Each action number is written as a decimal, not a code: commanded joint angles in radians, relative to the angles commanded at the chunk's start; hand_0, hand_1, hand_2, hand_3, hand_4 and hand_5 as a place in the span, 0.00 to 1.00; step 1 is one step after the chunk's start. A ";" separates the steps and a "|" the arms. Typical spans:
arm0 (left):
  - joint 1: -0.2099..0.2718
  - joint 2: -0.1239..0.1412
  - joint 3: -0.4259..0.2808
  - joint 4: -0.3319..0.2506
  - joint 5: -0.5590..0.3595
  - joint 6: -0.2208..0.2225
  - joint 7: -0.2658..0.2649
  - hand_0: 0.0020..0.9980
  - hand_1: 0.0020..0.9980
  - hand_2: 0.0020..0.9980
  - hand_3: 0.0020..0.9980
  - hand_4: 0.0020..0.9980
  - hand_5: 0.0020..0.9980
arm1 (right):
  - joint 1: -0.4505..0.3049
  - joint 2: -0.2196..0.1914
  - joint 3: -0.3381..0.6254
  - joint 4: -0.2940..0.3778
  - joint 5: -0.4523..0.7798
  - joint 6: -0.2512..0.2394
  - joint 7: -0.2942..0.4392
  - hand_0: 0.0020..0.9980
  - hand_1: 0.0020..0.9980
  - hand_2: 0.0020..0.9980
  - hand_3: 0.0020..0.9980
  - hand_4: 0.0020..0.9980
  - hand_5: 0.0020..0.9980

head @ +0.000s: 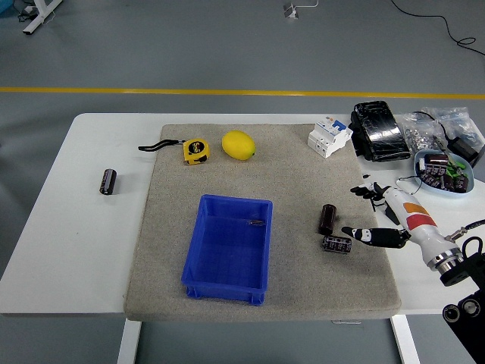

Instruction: Pick up the battery,place it into the box

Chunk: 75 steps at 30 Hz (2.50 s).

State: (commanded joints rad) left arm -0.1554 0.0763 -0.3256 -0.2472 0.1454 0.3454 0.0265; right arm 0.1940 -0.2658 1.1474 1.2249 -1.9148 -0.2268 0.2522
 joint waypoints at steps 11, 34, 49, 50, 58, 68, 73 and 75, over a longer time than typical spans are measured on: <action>0.002 0.004 -0.009 -0.002 0.019 0.001 0.007 0.77 0.74 0.74 0.67 0.72 0.69 | 0.009 0.006 -0.063 -0.041 -0.020 -0.018 -0.012 0.52 0.55 0.57 0.61 1.00 0.35; 0.006 0.013 -0.024 -0.006 0.047 0.004 0.018 0.76 0.72 0.74 0.66 0.72 0.68 | 0.070 0.039 -0.167 -0.131 -0.008 -0.047 -0.021 0.44 0.50 0.49 0.50 1.00 0.27; 0.001 0.009 -0.026 -0.008 0.051 0.004 0.021 0.76 0.72 0.74 0.66 0.71 0.67 | 0.087 0.045 -0.180 -0.200 -0.002 -0.060 -0.007 0.36 0.43 0.46 0.47 0.89 0.20; 0.001 0.009 -0.026 -0.008 0.052 0.004 0.021 0.76 0.72 0.74 0.66 0.71 0.67 | 0.088 0.047 -0.180 -0.205 -0.001 -0.061 -0.006 0.36 0.43 0.46 0.47 0.89 0.20; 0.001 0.010 -0.028 -0.009 0.059 0.003 0.023 0.76 0.72 0.73 0.66 0.71 0.67 | 0.093 0.054 -0.188 -0.230 -0.012 -0.060 -0.007 0.35 0.43 0.46 0.46 0.89 0.20; 0.000 0.009 -0.029 -0.009 0.060 0.003 0.024 0.76 0.72 0.74 0.66 0.71 0.67 | 0.100 0.055 -0.186 -0.240 -0.014 -0.049 -0.007 0.30 0.39 0.44 0.46 0.85 0.20; -0.001 0.009 -0.030 -0.009 0.062 0.002 0.025 0.76 0.72 0.74 0.66 0.71 0.67 | 0.099 0.055 -0.184 -0.239 -0.015 -0.044 -0.007 0.25 0.38 0.44 0.46 0.83 0.20; -0.001 0.010 -0.029 -0.009 0.061 0.002 0.024 0.76 0.72 0.74 0.66 0.71 0.67 | 0.099 0.054 -0.183 -0.237 -0.016 -0.044 -0.007 0.25 0.38 0.44 0.46 0.83 0.20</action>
State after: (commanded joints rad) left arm -0.1562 0.0859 -0.3547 -0.2564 0.2068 0.3470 0.0508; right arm 0.2930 -0.2122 0.9642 0.9883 -1.9304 -0.2704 0.2450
